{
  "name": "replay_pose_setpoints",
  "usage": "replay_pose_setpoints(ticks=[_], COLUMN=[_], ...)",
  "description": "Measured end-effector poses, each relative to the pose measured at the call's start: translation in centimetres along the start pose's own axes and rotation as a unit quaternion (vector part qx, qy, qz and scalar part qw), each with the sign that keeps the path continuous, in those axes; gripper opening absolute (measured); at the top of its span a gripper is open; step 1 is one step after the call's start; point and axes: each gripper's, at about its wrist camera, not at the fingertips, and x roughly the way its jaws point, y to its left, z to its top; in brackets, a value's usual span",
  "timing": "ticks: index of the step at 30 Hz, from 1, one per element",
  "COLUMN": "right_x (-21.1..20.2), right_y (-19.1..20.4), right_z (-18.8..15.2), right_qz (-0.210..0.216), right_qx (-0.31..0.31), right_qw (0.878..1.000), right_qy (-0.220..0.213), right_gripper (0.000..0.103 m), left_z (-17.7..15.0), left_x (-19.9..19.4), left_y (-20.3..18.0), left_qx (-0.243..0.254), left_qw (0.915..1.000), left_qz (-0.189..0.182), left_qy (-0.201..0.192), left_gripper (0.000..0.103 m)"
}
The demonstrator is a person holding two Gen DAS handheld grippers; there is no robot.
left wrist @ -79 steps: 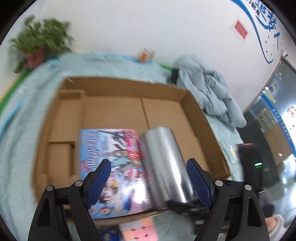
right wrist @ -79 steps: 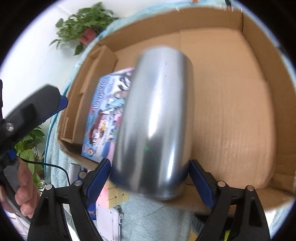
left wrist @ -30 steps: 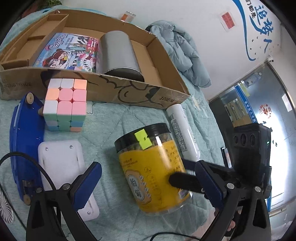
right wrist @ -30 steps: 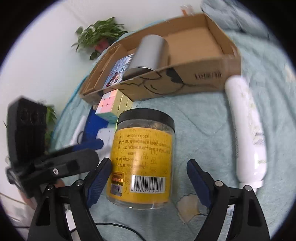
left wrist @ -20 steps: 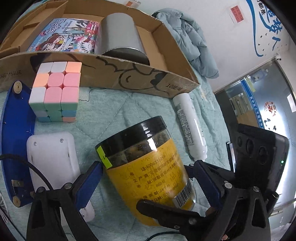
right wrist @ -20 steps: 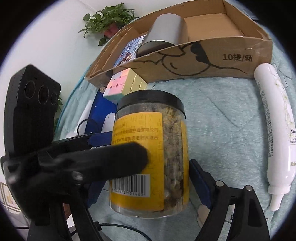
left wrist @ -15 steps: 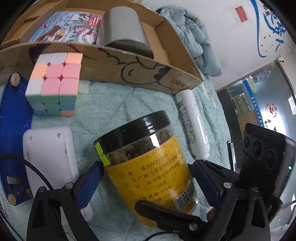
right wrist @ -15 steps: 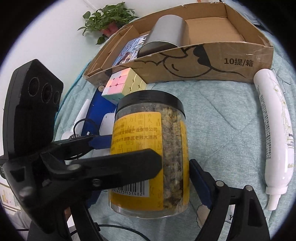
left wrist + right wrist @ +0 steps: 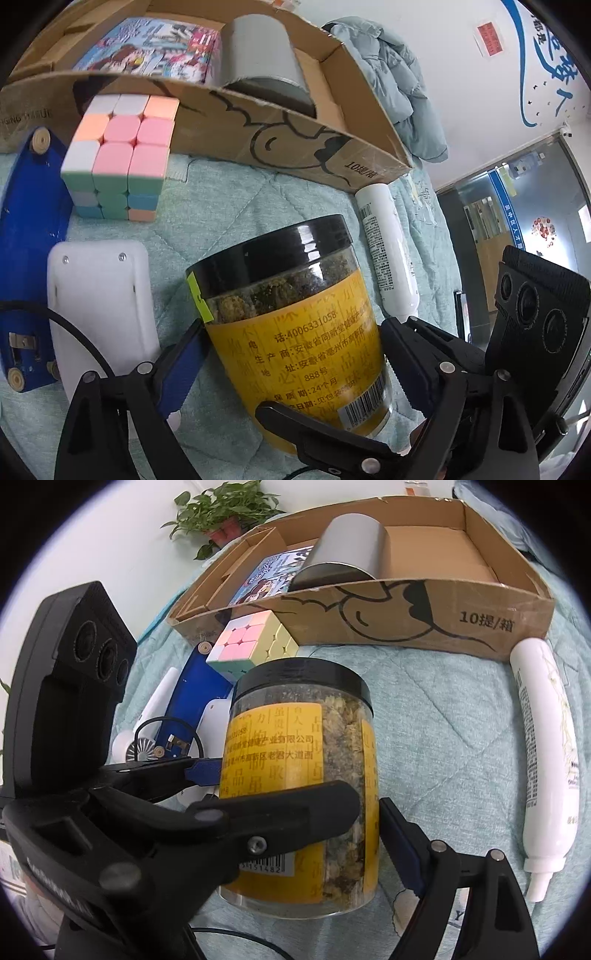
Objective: Organize rigid objects
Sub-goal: 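Lift the yellow jar and carry it over the cardboard box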
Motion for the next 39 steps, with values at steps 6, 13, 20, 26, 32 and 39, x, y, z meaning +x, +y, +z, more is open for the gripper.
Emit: replay_pose_setpoints(ticks=[6, 13, 20, 26, 32, 39], right_x=[-2.0, -5.5, -9.5, -12.4, -13.3, -12.8], right_y=[1.0, 3.0, 3.7, 3.7, 2.7, 1.2], right_z=[0.8, 1.7, 3.1, 5.6, 8.9, 11.3], right_qz=[-0.001, -0.015, -0.027, -0.039, -0.047, -0.059], right_qx=[-0.004, -0.021, -0.032, -0.037, -0.027, -0.020], right_qw=[0.999, 0.994, 0.983, 0.972, 0.967, 0.966], right_qy=[-0.039, -0.109, -0.178, -0.227, -0.249, -0.252], right_gripper=[0.084, 0.084, 0.084, 0.084, 0.084, 0.084], left_z=[0.4, 1.7, 4.4, 7.7, 12.2, 15.6], left_x=[-3.0, -7.3, -11.1, -13.5, -14.2, -12.7], left_y=[-2.3, -5.4, -9.4, -12.8, -15.0, -15.6], left_qx=[0.034, 0.083, 0.141, 0.191, 0.217, 0.229], left_qw=[0.9983, 0.9922, 0.9809, 0.9688, 0.9631, 0.9614], left_qz=[0.016, 0.017, 0.018, 0.022, 0.025, 0.022], left_qy=[-0.044, -0.092, -0.133, -0.157, -0.158, -0.151], left_gripper=[0.087, 0.086, 0.086, 0.086, 0.086, 0.086])
